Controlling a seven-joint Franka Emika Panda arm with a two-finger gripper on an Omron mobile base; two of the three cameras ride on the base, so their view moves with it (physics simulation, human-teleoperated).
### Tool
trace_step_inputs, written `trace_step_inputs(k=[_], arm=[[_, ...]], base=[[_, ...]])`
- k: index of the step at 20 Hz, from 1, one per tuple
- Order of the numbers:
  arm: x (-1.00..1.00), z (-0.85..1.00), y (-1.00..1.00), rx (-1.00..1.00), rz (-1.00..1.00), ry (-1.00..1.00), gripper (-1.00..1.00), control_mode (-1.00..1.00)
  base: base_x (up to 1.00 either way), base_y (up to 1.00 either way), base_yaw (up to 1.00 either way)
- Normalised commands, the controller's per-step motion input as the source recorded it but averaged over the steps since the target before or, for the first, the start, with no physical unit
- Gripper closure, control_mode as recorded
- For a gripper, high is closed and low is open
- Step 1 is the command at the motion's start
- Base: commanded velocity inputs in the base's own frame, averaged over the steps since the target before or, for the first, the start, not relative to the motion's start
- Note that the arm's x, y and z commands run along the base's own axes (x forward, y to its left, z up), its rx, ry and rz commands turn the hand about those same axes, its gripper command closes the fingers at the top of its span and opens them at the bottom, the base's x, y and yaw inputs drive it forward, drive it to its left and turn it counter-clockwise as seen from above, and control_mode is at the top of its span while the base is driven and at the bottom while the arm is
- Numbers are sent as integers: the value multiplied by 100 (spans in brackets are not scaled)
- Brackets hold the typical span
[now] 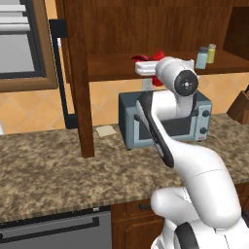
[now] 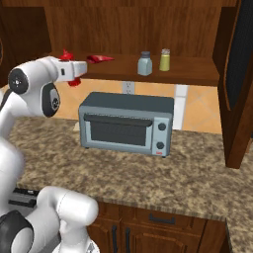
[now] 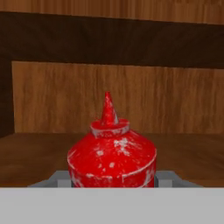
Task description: Put the shaker and condiment bottle from the counter next to their counterparts in the cabinet.
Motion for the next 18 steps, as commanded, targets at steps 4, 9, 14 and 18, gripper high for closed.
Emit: trace_step_inputs(k=[4,9,14,18], arm=[[33,22,0,0,-3,21,100,-100],[8,3,0,0,0,5,100,-100],[32,-6,4,1,3,-4,100,-100],[41,-8,4,0,1,0,100,-100]], base=[[0,0,0],[0,0,0],[0,0,0],[0,0,0]])
